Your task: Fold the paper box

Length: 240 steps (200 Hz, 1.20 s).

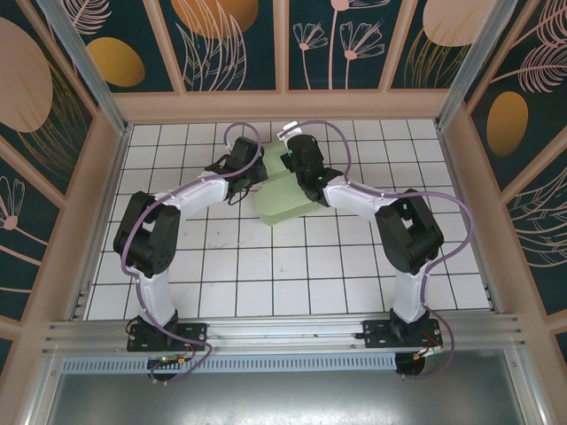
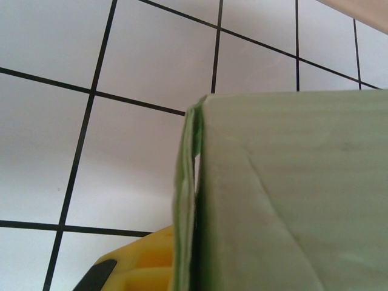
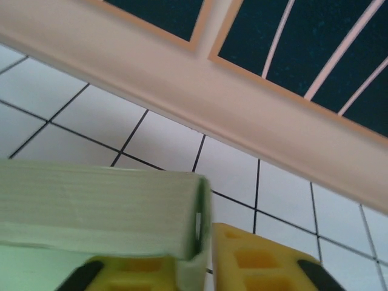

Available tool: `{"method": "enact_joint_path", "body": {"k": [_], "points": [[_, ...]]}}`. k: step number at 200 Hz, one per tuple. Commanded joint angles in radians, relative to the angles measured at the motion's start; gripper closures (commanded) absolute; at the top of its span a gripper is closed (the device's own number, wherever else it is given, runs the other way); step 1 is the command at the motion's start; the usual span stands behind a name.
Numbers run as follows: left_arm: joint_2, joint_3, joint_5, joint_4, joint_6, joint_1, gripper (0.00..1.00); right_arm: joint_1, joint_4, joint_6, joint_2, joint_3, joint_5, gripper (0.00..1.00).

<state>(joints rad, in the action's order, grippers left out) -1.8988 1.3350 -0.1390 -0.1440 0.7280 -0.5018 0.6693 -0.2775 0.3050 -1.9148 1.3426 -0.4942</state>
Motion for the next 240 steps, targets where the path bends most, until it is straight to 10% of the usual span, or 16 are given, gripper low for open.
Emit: {"method": "enact_joint_path", "body": {"k": [1, 132, 177, 211, 240], "points": [[0.017, 0.01, -0.001, -0.022, 0.006, 0.0, 1.0, 0.024, -0.058, 0.036, -0.026, 0.049, -0.119, 0.97], [0.023, 0.018, 0.012, -0.024, 0.011, 0.0, 1.0, 0.087, -0.158, 0.159, -0.158, 0.105, -0.416, 1.0], [0.015, 0.022, 0.009, -0.032, 0.009, 0.0, 1.0, 0.09, -0.139, 0.076, -0.082, 0.067, -0.317, 1.0], [0.005, 0.039, -0.003, -0.047, 0.001, 0.0, 1.0, 0.097, -0.146, 0.03, 0.024, -0.018, -0.148, 0.48], [0.001, 0.05, -0.02, -0.06, -0.007, 0.0, 1.0, 0.101, -0.158, -0.017, 0.123, -0.115, -0.065, 0.28]]}}
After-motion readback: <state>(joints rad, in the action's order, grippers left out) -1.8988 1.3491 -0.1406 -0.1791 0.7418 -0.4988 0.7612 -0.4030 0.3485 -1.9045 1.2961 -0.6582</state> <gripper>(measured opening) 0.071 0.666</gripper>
